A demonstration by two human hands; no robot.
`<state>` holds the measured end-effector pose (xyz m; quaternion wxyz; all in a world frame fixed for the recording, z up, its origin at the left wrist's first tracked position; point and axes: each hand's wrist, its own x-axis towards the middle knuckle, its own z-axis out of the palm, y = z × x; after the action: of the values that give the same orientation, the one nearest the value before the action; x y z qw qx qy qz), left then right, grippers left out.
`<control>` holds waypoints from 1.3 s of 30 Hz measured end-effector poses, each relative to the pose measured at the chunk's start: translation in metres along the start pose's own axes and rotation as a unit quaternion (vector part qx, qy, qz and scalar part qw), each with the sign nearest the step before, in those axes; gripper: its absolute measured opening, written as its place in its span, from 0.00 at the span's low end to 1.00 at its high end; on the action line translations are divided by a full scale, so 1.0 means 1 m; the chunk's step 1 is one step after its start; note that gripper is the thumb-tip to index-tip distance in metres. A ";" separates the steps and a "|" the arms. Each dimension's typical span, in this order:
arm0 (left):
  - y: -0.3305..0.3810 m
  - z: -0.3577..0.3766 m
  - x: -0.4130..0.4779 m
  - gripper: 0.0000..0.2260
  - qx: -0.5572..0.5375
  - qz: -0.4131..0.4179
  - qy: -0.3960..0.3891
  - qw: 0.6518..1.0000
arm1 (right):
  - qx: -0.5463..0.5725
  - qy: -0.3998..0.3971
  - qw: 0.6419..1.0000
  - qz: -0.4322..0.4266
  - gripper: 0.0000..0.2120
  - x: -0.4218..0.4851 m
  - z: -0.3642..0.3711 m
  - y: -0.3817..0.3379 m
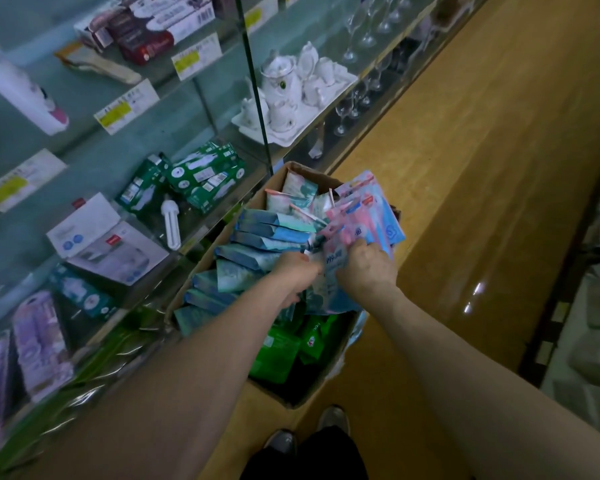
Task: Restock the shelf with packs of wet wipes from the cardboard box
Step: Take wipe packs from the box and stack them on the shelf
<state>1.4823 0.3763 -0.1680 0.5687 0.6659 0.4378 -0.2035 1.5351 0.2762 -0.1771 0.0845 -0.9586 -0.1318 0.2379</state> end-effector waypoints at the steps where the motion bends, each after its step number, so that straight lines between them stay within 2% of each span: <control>1: 0.000 0.000 0.001 0.02 -0.006 -0.007 0.006 1.000 | 0.014 -0.008 1.000 0.001 0.19 0.002 0.003 -0.001; 2: -0.001 0.001 0.003 0.02 -0.011 -0.011 0.009 1.000 | 0.035 -0.021 0.999 0.004 0.19 0.003 0.005 -0.003; 5: -0.006 0.000 0.011 0.12 -0.026 -0.012 0.006 1.000 | 0.108 -0.073 0.991 0.028 0.16 0.006 0.010 -0.004; 6: -0.008 0.000 0.014 0.13 -0.037 -0.010 0.004 0.999 | 0.141 -0.092 0.985 0.036 0.14 0.006 0.007 -0.002; 9: -0.006 -0.003 0.014 0.08 -0.103 -0.032 -0.024 0.994 | 0.312 -0.139 0.938 0.065 0.07 0.008 -0.006 0.007; 11: -0.005 -0.004 0.015 0.06 -0.162 -0.057 -0.068 0.983 | 0.383 -0.187 0.901 0.085 0.07 0.007 -0.016 0.012; 12: -0.006 -0.004 0.014 0.04 -0.183 -0.066 -0.087 0.977 | 0.382 -0.202 0.898 0.086 0.09 0.008 -0.018 0.015; 14: -0.007 -0.005 0.013 0.01 -0.217 -0.074 -0.108 0.967 | 0.323 -0.179 0.927 0.066 0.11 0.011 -0.019 0.018; 16: -0.009 -0.005 0.012 0.03 -0.234 -0.071 -0.117 0.962 | 0.206 -0.076 0.975 0.034 0.14 0.016 -0.020 0.022; 18: -0.010 -0.007 0.011 0.05 -0.219 -0.059 -0.110 0.968 | 0.106 0.025 0.994 0.021 0.13 0.020 -0.021 0.026; 19: -0.011 -0.008 0.011 0.07 -0.205 -0.052 -0.099 0.972 | 0.073 0.044 0.996 0.026 0.14 0.021 -0.020 0.027; 23: -0.015 -0.011 0.011 0.09 -0.128 -0.012 -0.044 0.991 | 0.014 0.008 0.999 0.051 0.15 0.022 -0.011 0.026; 27: -0.017 -0.014 0.012 0.07 -0.084 0.017 0.010 0.996 | -0.020 0.034 0.999 0.034 0.16 0.023 -0.003 0.020; 33: -0.016 -0.010 0.013 0.10 0.023 0.062 0.086 0.994 | 0.045 -0.013 0.998 0.043 0.15 0.024 0.003 0.011; 37: -0.006 -0.011 0.005 0.05 0.079 0.105 0.101 0.986 | 0.078 0.002 0.996 0.046 0.15 0.010 -0.011 0.011; 39: 0.004 -0.011 -0.004 0.10 0.098 0.122 0.108 0.982 | 0.095 0.005 0.994 0.053 0.15 -0.002 -0.025 0.015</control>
<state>1.4812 0.3858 -0.1598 0.4708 0.7849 0.3899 -0.1012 1.5488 0.2590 -0.1574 0.1626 -0.9531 -0.0569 0.2487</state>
